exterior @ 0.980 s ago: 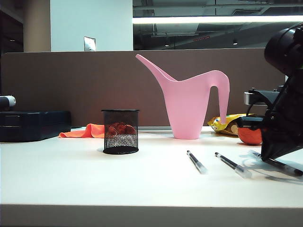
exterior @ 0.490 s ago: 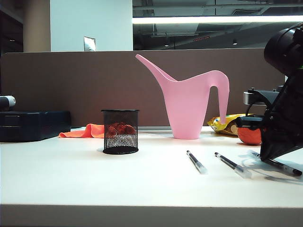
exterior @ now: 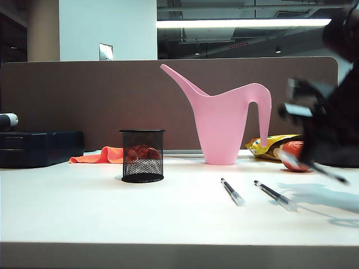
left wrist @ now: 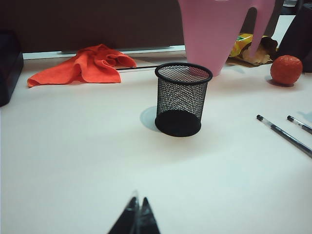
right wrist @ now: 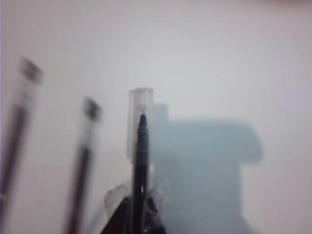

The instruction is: Pick up a few water-based pens and put them in the pen basket.

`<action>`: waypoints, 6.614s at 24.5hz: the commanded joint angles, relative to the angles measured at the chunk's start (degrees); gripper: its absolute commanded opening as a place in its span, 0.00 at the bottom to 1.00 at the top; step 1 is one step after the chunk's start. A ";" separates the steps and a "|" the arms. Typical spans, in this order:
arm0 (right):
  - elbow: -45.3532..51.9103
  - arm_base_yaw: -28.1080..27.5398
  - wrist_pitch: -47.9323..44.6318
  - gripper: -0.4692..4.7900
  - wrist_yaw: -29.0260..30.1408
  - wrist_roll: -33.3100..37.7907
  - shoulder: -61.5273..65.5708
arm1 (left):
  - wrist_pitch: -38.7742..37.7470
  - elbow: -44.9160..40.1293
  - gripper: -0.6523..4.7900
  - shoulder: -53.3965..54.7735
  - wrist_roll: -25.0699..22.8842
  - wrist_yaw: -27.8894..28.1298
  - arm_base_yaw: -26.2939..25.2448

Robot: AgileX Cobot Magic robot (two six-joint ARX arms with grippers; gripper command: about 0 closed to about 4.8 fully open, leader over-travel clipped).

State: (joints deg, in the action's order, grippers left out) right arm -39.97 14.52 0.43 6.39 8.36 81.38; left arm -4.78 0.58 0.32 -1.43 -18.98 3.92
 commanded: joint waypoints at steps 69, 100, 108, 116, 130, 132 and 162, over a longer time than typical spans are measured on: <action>-44.26 17.14 -43.39 0.28 14.21 4.92 43.47 | 0.57 0.13 0.11 0.07 0.15 -0.17 -0.07; -29.57 4.90 21.88 0.08 6.49 8.55 13.62 | 0.57 0.13 0.11 0.04 -0.09 2.69 -0.09; -18.14 4.92 19.71 0.32 -0.55 10.91 12.74 | 0.57 0.13 0.11 0.04 -0.09 2.67 -0.07; -18.14 5.31 18.62 0.32 -0.31 10.93 12.85 | 0.57 0.11 0.11 0.04 -0.09 2.67 -0.07; -18.12 7.19 17.79 0.33 -2.23 10.95 13.22 | 0.55 0.11 0.11 0.04 -0.07 2.67 -0.07; -18.10 8.02 16.87 0.33 -2.93 10.95 14.01 | 0.57 0.13 0.11 0.04 -0.07 2.67 -0.07; -20.72 8.57 17.53 0.08 -3.67 9.81 19.58 | 0.52 0.13 0.11 0.07 -0.07 2.67 -0.07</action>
State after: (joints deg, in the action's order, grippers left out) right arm -60.53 23.00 16.34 2.11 18.87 101.47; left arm -4.95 0.58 0.32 -1.48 -16.32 3.90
